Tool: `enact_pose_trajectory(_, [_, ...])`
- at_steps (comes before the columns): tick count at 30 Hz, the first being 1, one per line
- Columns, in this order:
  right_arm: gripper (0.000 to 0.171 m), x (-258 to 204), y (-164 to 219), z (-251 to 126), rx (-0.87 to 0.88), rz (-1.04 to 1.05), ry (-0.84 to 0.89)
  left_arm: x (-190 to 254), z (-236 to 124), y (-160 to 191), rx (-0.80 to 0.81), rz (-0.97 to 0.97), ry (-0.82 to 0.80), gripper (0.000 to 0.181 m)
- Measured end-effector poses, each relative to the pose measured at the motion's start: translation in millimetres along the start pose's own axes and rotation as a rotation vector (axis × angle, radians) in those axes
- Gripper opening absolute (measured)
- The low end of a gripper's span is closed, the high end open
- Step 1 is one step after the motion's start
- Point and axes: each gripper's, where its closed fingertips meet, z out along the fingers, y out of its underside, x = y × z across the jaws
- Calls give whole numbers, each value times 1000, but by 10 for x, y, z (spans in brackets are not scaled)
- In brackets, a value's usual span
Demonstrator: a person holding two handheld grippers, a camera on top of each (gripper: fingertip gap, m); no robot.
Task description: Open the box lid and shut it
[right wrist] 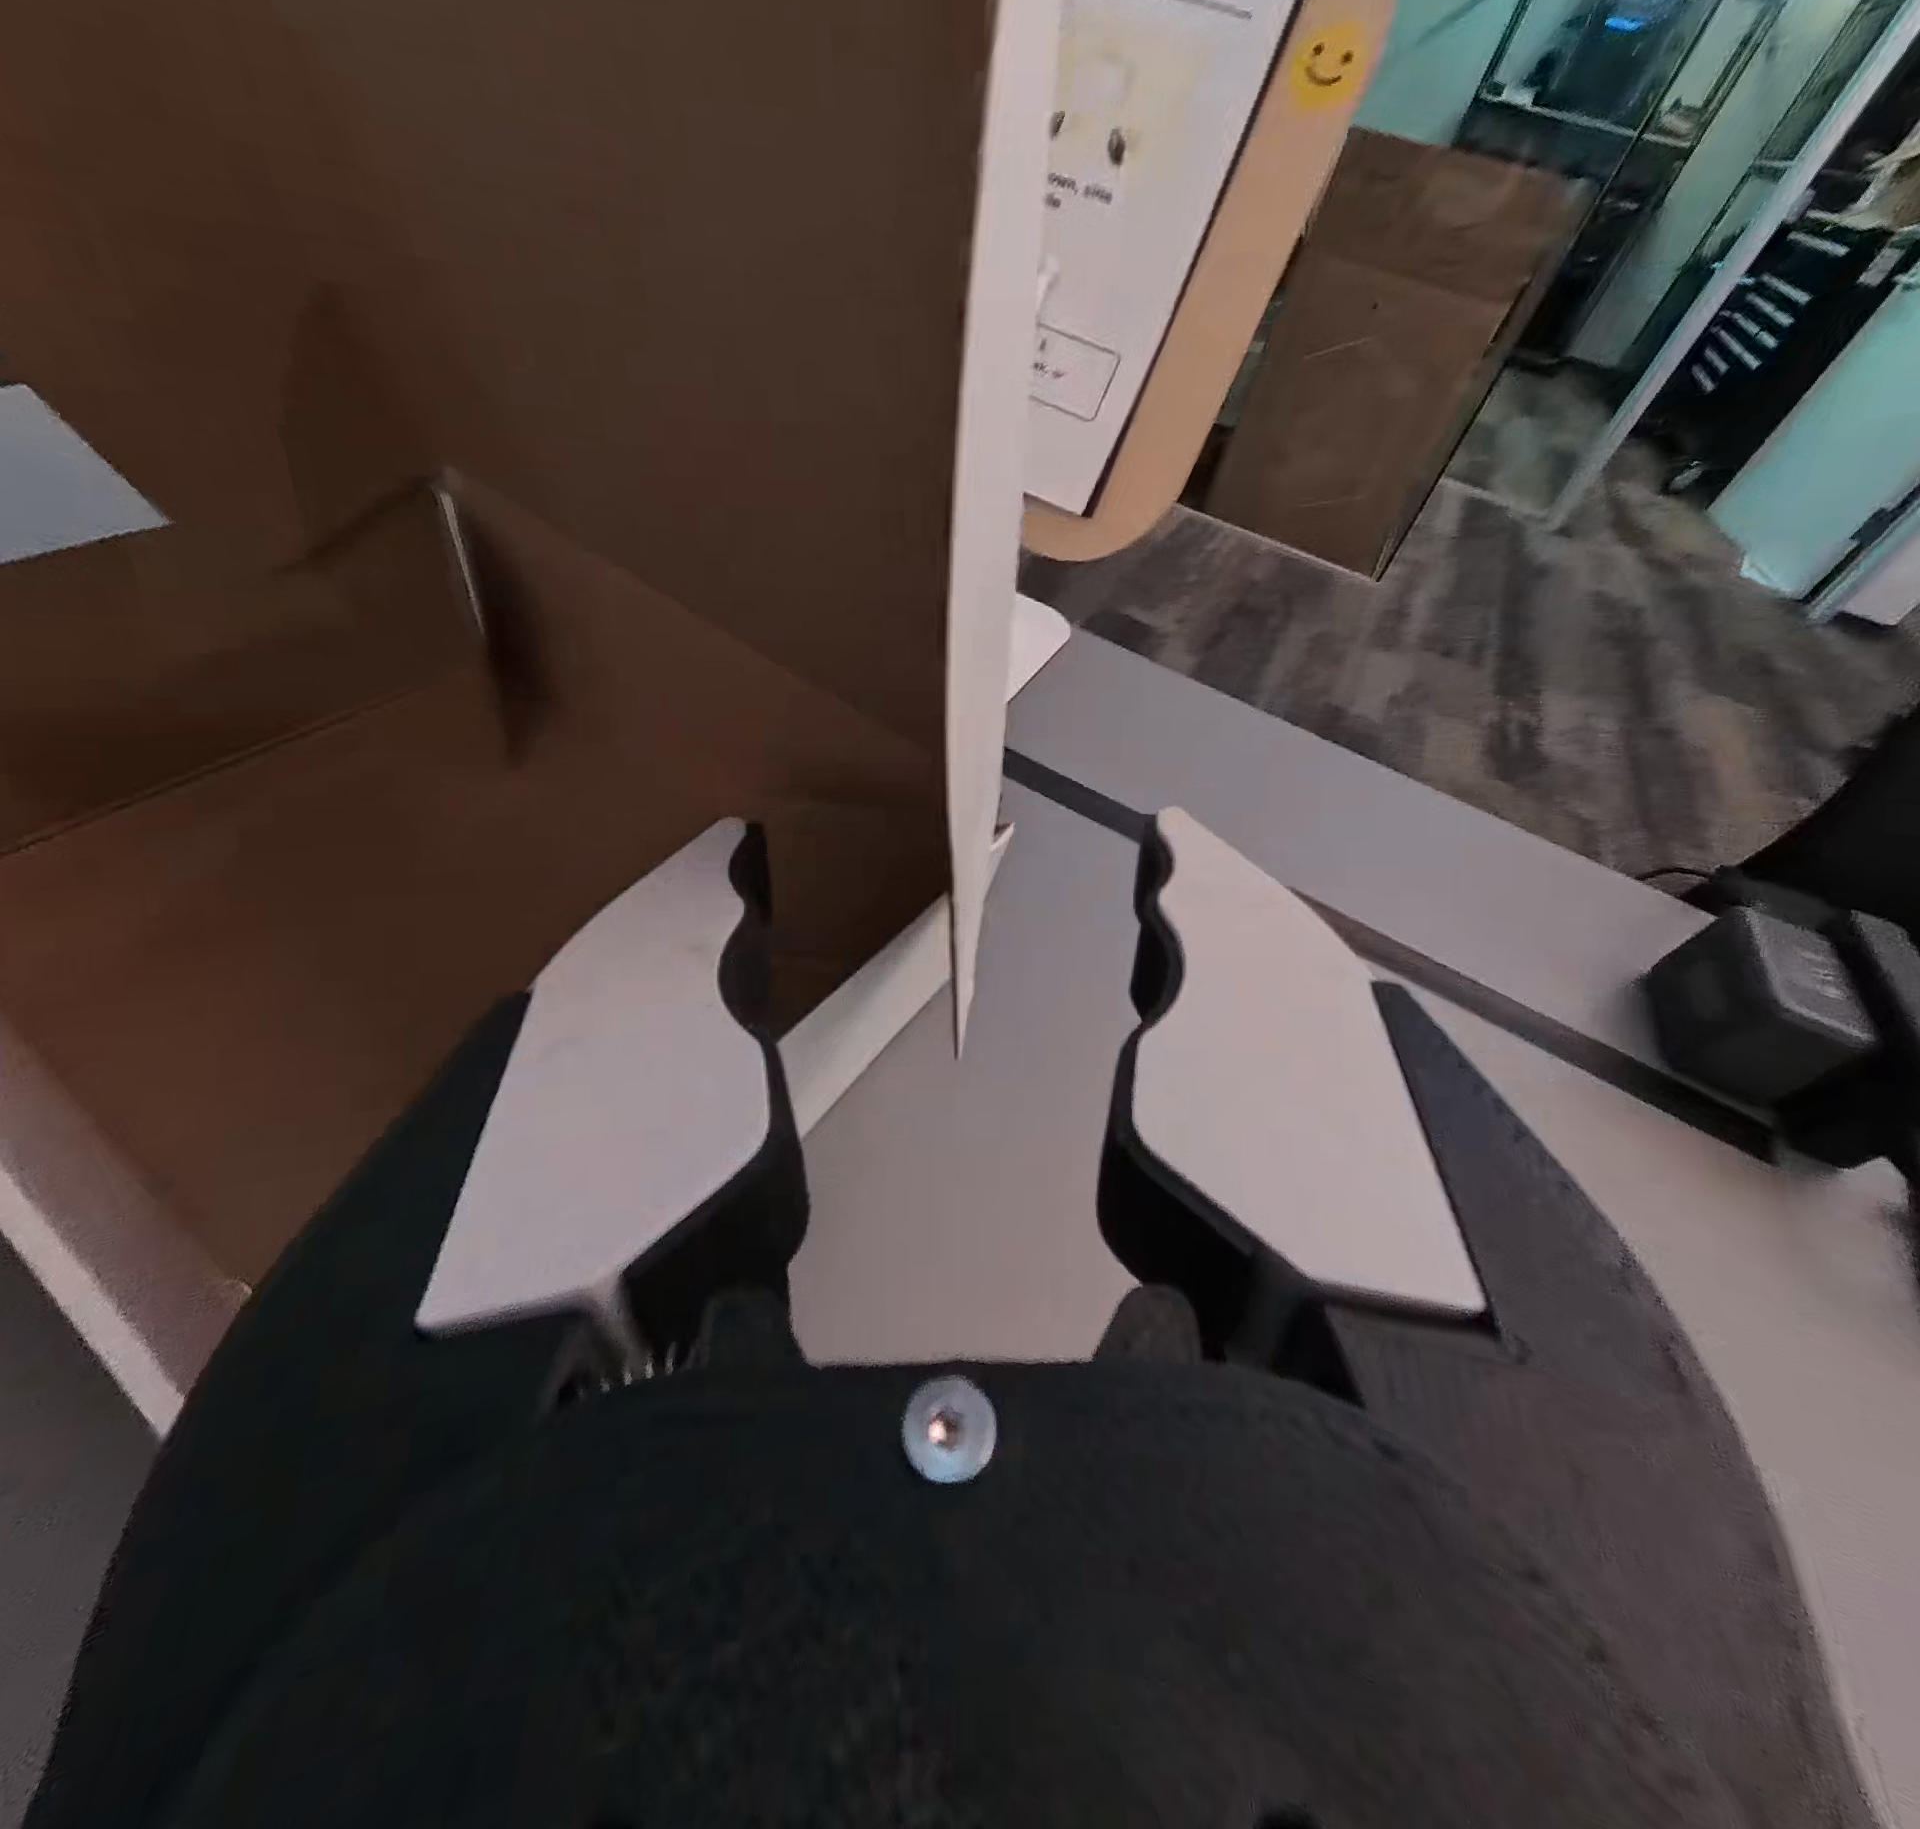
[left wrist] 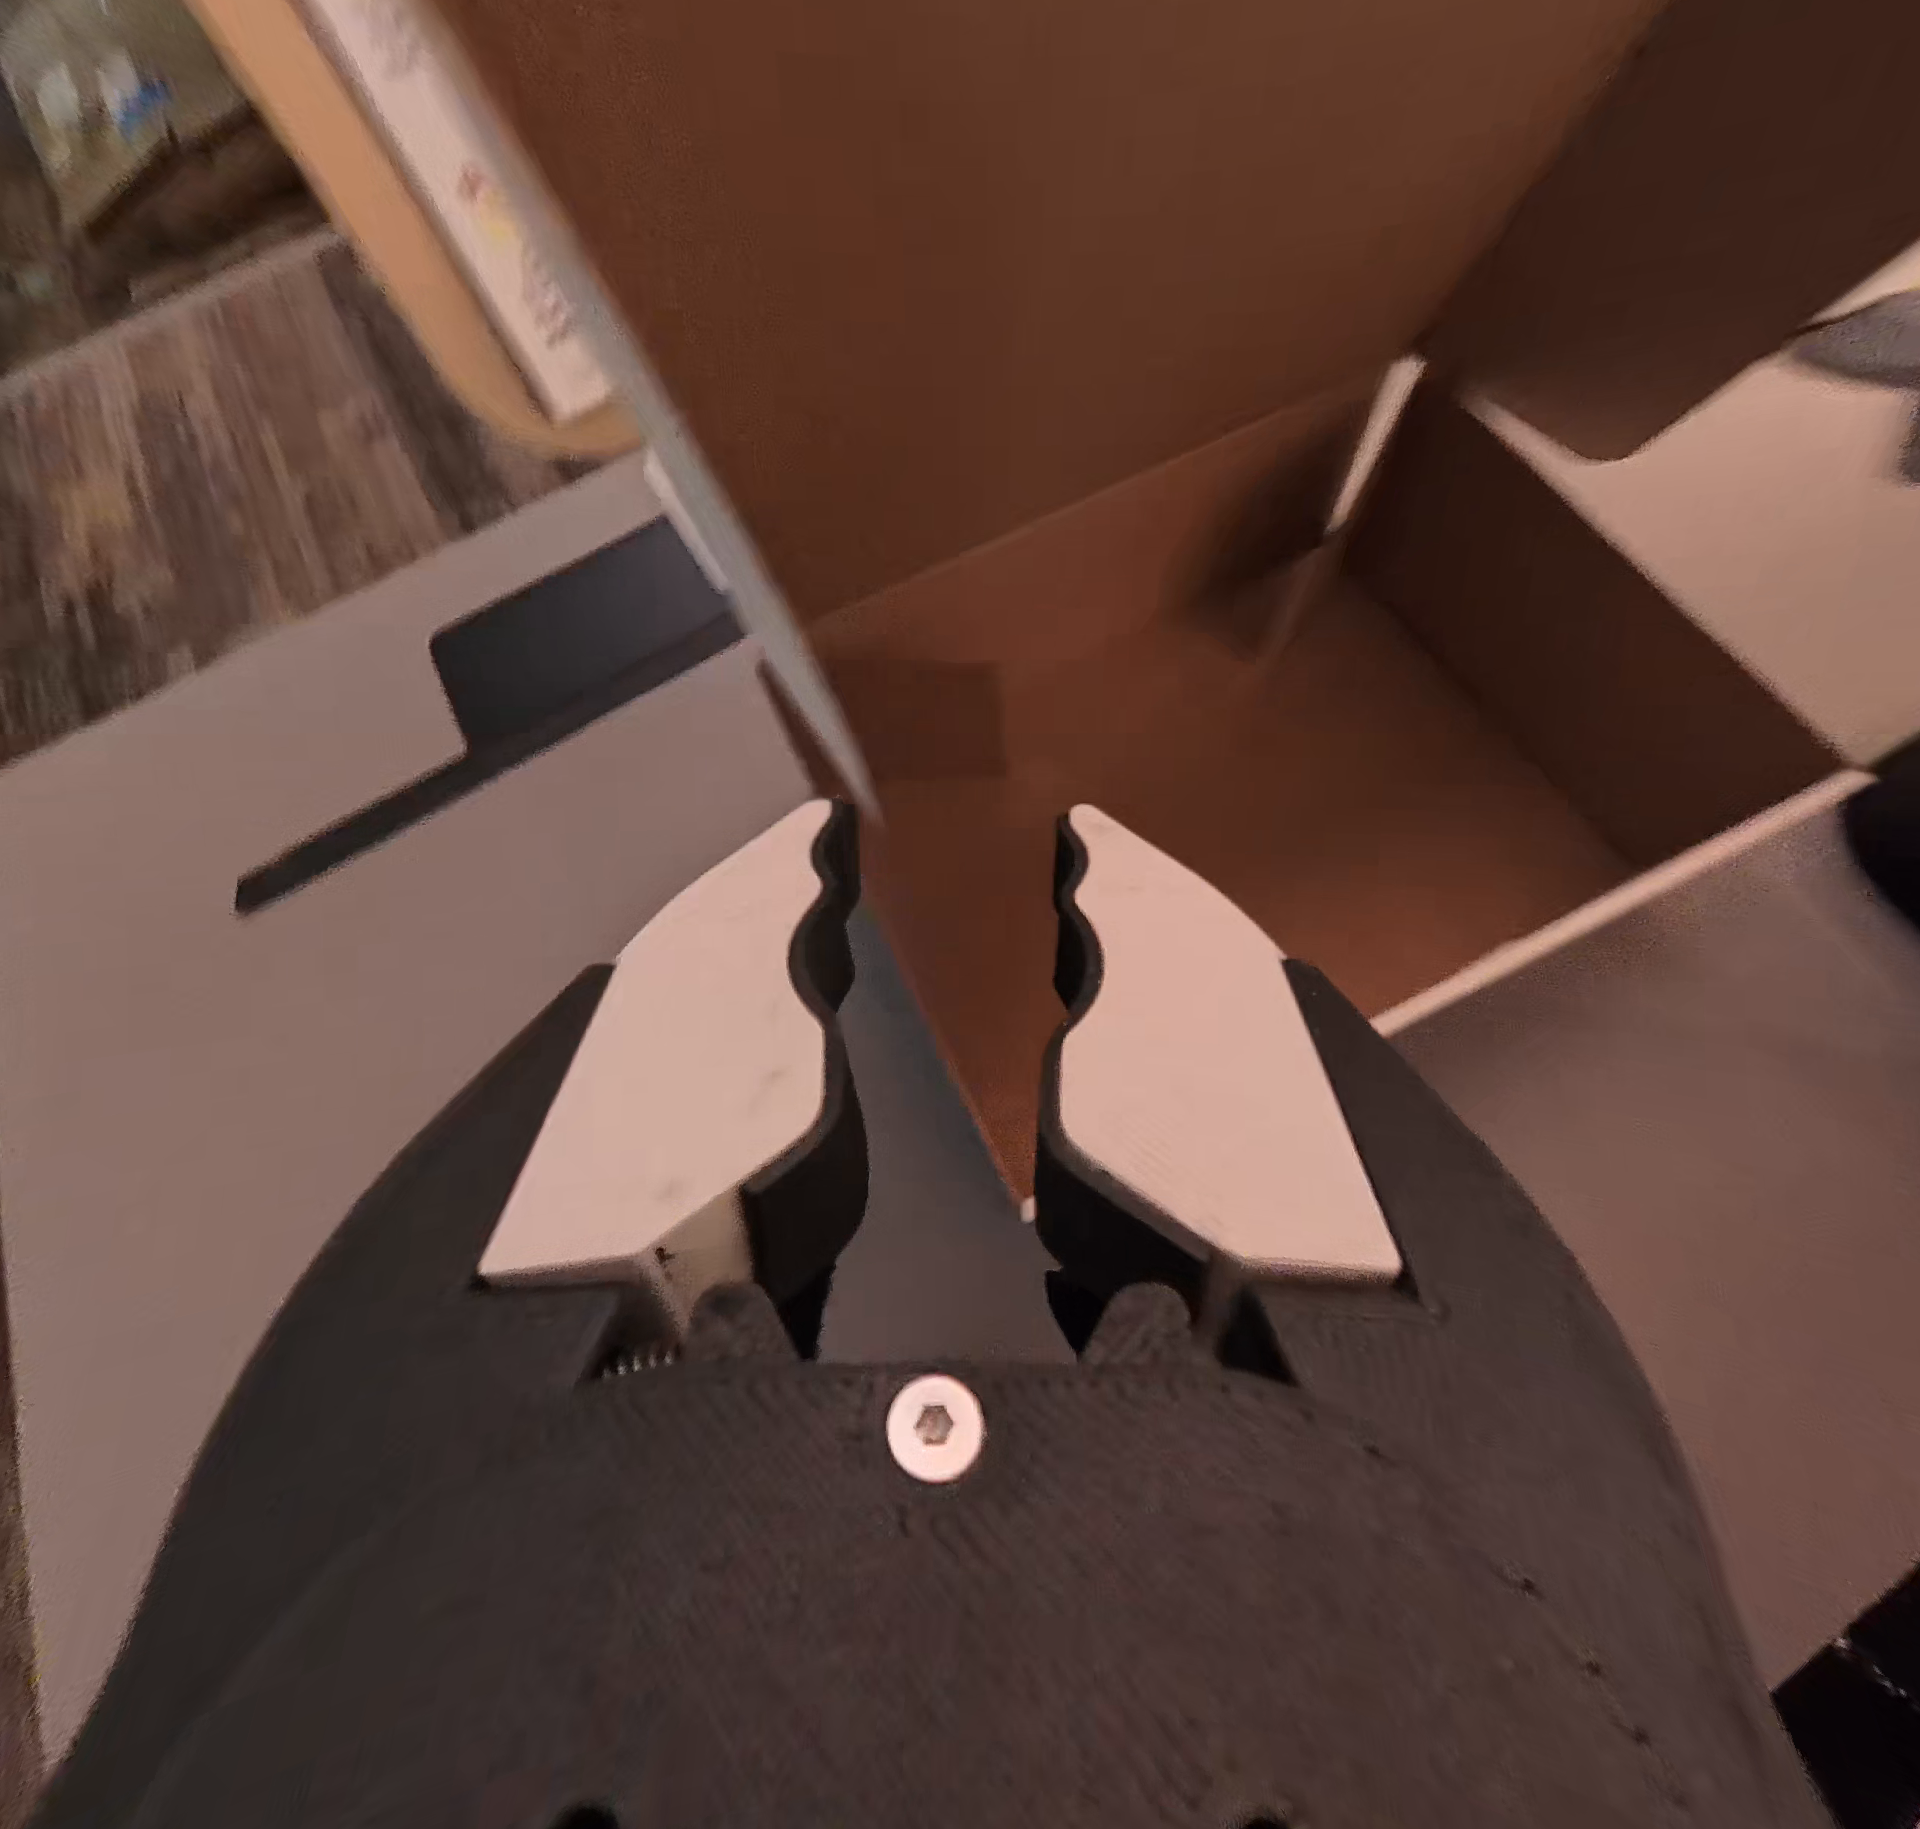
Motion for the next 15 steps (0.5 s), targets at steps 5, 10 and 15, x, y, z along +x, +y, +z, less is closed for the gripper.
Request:
enact_pose_trajectory(5, [50,91,207,81,-75,-21,90,1009,178,-127,60,320,106,31])
enact_pose_trajectory(10, [47,96,181,70,-20,31,87,1449,1176,-72,-1,555,92,37])
enact_pose_trajectory(15, [46,110,98,77,62,86,81,1598,1793,-183,20,593,150,33])
